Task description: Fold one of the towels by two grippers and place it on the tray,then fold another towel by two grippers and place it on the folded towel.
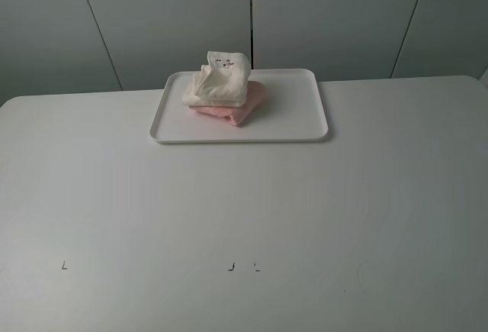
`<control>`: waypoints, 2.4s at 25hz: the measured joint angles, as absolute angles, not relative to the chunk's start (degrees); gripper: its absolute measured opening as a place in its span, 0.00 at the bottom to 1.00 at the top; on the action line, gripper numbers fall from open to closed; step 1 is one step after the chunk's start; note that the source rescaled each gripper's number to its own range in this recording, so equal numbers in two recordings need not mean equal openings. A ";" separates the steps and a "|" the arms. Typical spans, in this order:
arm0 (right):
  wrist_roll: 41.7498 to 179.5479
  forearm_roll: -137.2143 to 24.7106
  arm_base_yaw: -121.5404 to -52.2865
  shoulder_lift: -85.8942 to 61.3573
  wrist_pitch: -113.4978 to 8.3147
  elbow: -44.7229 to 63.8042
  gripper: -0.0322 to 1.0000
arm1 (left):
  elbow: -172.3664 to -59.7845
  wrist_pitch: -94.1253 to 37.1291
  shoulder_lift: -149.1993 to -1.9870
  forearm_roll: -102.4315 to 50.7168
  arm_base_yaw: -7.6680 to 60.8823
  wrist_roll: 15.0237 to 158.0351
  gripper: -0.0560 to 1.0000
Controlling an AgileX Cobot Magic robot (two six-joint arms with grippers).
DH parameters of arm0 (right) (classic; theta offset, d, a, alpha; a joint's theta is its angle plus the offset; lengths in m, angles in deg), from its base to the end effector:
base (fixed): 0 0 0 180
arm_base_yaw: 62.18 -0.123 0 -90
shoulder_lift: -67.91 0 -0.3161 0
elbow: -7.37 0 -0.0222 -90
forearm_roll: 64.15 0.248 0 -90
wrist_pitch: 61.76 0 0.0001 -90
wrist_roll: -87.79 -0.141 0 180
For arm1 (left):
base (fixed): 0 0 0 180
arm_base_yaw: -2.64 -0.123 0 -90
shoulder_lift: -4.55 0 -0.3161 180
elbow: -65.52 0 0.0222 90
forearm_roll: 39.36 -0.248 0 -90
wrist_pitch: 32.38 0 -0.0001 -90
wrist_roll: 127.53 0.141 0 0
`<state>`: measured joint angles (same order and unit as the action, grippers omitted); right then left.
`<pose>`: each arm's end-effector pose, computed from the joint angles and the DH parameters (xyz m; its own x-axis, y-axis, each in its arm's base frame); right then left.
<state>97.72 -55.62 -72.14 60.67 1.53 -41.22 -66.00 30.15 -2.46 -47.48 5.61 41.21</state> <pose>-0.0018 0.0187 0.2529 -0.4425 -0.1842 -0.8776 -0.3344 0.9420 -0.0291 0.0027 0.0176 0.2551 -0.4538 -0.1060 -0.8848 -0.1195 0.9912 -0.0575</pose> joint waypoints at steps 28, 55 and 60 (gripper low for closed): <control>97.72 -55.62 -72.14 60.67 1.53 -41.22 1.00 | -65.78 30.15 -2.46 -47.32 4.51 40.88 0.98; 98.52 -55.41 -72.14 60.67 1.53 -41.22 1.00 | -65.78 30.15 -2.46 -47.19 4.41 40.88 0.99; 98.52 -55.41 -72.14 60.67 1.53 -41.22 1.00 | -65.78 30.15 -2.46 -47.19 4.11 40.88 0.99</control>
<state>98.52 -55.41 -72.14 60.67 1.53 -41.22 -65.78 30.15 -2.46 -47.19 4.11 40.88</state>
